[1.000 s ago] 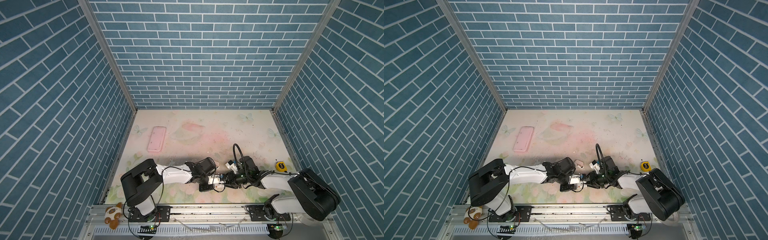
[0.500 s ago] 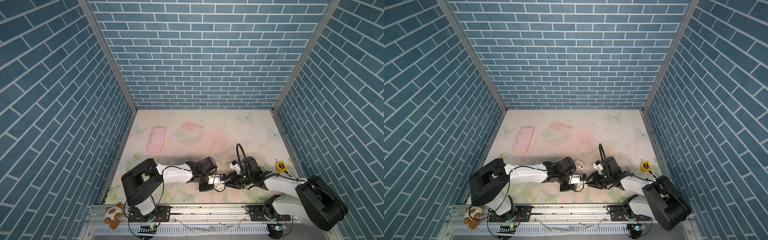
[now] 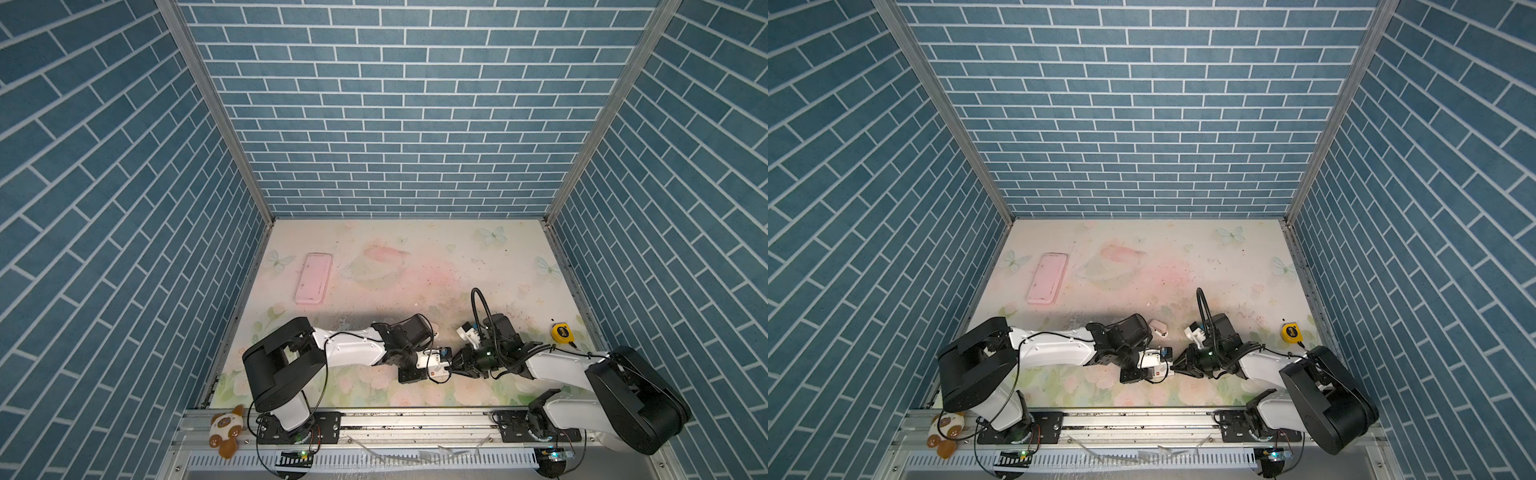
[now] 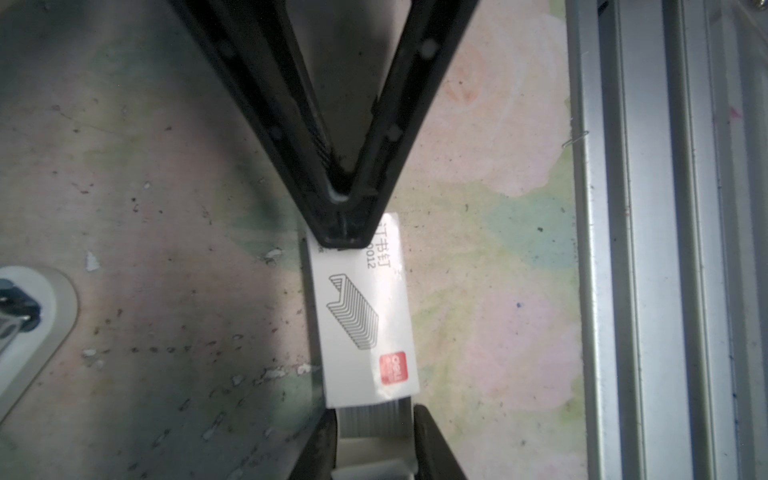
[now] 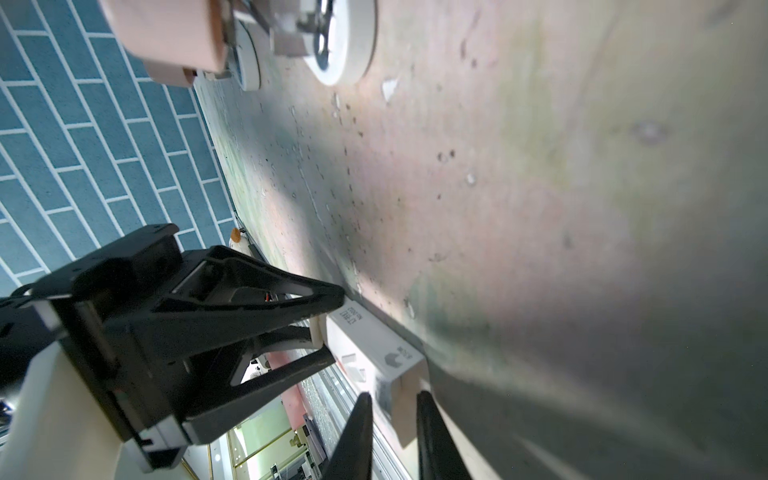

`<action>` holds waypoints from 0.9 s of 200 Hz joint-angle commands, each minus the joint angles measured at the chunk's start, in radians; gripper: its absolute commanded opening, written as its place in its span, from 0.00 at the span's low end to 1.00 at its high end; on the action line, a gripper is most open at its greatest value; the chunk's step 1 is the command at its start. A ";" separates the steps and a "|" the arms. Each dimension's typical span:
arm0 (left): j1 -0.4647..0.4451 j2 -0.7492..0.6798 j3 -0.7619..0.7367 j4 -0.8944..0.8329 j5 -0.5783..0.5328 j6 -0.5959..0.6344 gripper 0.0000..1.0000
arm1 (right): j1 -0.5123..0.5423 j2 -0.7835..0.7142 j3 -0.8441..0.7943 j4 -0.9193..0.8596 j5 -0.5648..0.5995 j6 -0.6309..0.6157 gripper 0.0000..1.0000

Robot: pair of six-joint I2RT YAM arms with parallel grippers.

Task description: Load the staples into the stapler

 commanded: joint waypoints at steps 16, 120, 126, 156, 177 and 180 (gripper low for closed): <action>-0.002 0.031 -0.025 -0.059 -0.009 -0.009 0.30 | -0.003 0.008 -0.027 0.058 -0.016 0.008 0.19; -0.003 0.029 -0.030 -0.051 -0.011 -0.009 0.31 | -0.003 0.011 -0.056 0.120 -0.016 0.024 0.12; -0.003 0.029 -0.030 -0.051 -0.011 -0.009 0.30 | -0.003 0.009 -0.059 0.121 -0.015 0.025 0.11; -0.002 0.029 -0.031 -0.049 -0.009 -0.010 0.30 | -0.004 0.011 -0.067 0.139 -0.017 0.031 0.11; -0.003 0.029 -0.032 -0.048 -0.009 -0.010 0.30 | -0.003 0.012 -0.069 0.148 -0.019 0.031 0.12; -0.003 0.029 -0.032 -0.049 -0.009 -0.010 0.30 | -0.003 0.012 -0.068 0.149 -0.018 0.030 0.12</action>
